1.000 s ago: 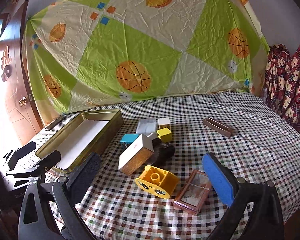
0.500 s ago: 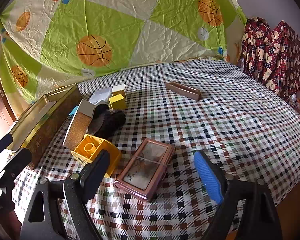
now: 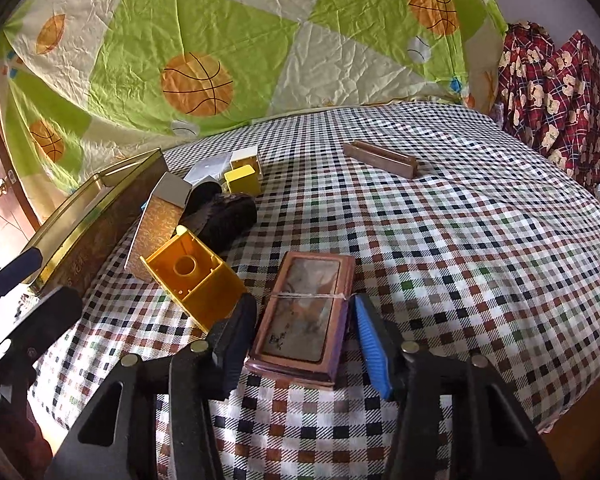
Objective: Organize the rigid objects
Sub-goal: 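Grasp the copper picture frame with the right tool while the left tool reaches toward the yellow face block, then grasp the yellow face block with the left tool while the right tool lifts the frame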
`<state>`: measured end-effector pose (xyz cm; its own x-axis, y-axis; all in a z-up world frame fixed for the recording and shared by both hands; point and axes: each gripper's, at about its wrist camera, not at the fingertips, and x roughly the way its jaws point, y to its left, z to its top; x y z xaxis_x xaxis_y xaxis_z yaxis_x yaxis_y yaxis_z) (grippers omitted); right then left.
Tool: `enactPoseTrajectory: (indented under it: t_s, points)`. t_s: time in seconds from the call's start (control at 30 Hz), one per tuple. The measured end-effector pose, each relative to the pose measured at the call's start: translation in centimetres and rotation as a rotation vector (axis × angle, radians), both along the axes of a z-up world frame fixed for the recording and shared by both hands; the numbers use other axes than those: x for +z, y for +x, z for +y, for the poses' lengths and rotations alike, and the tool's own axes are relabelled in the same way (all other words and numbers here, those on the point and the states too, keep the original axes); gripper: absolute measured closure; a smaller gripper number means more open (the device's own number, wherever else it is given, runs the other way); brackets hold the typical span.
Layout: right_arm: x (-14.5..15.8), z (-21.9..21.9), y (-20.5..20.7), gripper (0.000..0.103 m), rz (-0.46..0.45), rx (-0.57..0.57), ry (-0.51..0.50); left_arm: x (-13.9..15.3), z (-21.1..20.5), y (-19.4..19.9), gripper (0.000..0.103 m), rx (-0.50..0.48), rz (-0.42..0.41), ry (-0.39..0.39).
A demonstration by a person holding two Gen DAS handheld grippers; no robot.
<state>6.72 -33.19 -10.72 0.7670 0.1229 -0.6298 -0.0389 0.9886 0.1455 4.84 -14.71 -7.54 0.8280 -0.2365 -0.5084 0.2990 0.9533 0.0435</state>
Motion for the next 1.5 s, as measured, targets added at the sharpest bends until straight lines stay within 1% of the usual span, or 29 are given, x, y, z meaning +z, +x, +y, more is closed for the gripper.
enactPoseTrajectory:
  t_s: [0.1, 0.13, 0.2, 0.3, 0.4, 0.5, 0.63, 0.73, 0.8, 0.87, 0.93, 0.97, 1.0, 1.07, 1.17, 1.37, 1.4, 1.5]
  points:
    - [0.3, -0.6, -0.3, 0.054, -0.026, -0.021, 0.002, -0.2, -1.2, 0.4, 0.0, -0.027, 0.018, 0.013]
    - [0.5, -0.9, -0.4, 0.058, -0.032, -0.029, 0.008, -0.3, -1.6, 0.5, 0.0, -0.034, 0.02, 0.024]
    - [0.6, -1.6, -0.5, 0.058, -0.04, -0.042, 0.023, -0.5, -2.6, 0.7, 0.0, -0.044, 0.028, 0.041]
    - [0.4, -2.2, -0.2, 0.058, -0.025, -0.035, 0.026, -0.7, -3.9, 1.2, 0.0, -0.072, 0.055, 0.05]
    - [0.4, -2.5, -0.2, 0.058, -0.03, -0.024, 0.038, -1.0, -4.9, 1.6, 0.001, -0.078, 0.06, 0.072]
    - [0.3, -2.8, 0.0, 0.057, -0.03, -0.003, 0.041, -1.3, -5.1, 2.3, 0.001, -0.075, 0.084, 0.067]
    - [0.1, -3.4, 0.0, 0.057, -0.033, 0.011, 0.062, -1.8, -5.7, 2.9, 0.002, -0.076, 0.097, 0.089]
    - [0.0, -4.0, 0.1, 0.057, -0.027, 0.02, 0.096, -2.0, -5.7, 3.4, 0.002, -0.087, 0.122, 0.071]
    - [0.0, -4.5, 0.1, 0.057, -0.027, 0.016, 0.125, -2.2, -6.1, 3.7, 0.004, -0.096, 0.138, 0.081]
    - [-0.1, -4.7, 0.1, 0.056, -0.022, 0.025, 0.136, -2.3, -6.7, 3.8, 0.004, -0.105, 0.134, 0.112]
    - [0.0, -4.5, 0.0, 0.056, -0.028, 0.032, 0.118, -2.3, -7.0, 3.8, 0.009, -0.103, 0.124, 0.132]
    - [0.0, -4.5, 0.0, 0.056, -0.029, 0.037, 0.114, -2.4, -7.1, 3.9, 0.019, -0.108, 0.125, 0.135]
    - [0.0, -4.3, 0.0, 0.056, -0.027, 0.043, 0.109, -2.5, -7.0, 4.1, 0.032, -0.113, 0.132, 0.129]
    - [0.0, -4.1, -0.1, 0.056, -0.028, 0.051, 0.091, -2.7, -6.5, 4.5, 0.044, -0.129, 0.167, 0.093]
    - [0.0, -4.0, -0.2, 0.056, -0.026, 0.057, 0.093, -2.5, -5.8, 4.3, 0.045, -0.146, 0.153, 0.056]
    - [0.2, -3.1, -0.3, 0.056, -0.032, 0.063, 0.028, -2.0, -5.6, 3.1, 0.045, -0.161, 0.068, 0.046]
    - [0.2, -3.0, -0.4, 0.056, -0.034, 0.061, 0.027, -1.9, -5.5, 2.9, 0.045, -0.161, 0.054, 0.041]
    - [0.6, -3.2, -0.7, 0.056, -0.064, 0.064, 0.067, -1.6, -4.9, 2.7, 0.045, -0.155, 0.033, 0.016]
